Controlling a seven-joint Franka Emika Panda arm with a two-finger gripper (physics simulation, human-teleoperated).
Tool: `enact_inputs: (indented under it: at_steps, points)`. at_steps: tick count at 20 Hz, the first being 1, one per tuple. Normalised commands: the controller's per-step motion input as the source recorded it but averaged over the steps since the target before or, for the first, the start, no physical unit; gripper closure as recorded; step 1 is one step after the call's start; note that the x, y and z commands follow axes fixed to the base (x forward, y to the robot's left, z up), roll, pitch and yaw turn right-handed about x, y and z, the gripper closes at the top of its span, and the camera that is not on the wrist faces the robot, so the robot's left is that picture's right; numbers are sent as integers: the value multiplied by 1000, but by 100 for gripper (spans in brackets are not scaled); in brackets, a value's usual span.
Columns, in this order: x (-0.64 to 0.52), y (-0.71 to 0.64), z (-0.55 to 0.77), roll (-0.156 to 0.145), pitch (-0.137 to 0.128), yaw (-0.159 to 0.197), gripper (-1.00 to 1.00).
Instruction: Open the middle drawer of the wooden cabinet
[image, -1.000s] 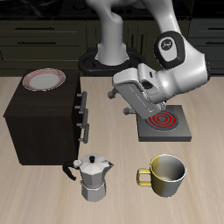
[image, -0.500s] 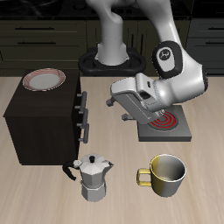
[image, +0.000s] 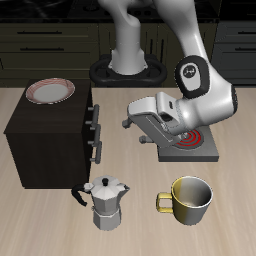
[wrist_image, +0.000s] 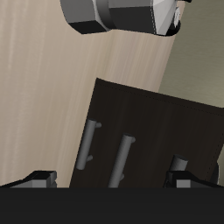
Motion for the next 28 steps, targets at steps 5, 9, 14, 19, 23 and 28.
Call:
enact_inputs:
  at_steps: [5,9,14,19,23,28]
  points:
    - [103,-127,-254,-36,31,17,-100]
    - [-38,-234,-312,-66,51,14,-100]
    - [-210,-283,-380,-24,85,-62,-100]
    - [-559,-259,-300,-52,-35,-54,-100]
    - [-385,-550,-275,-79,101,-75,-100]
    - [-117,-562,-61,-75,23,-8,-100]
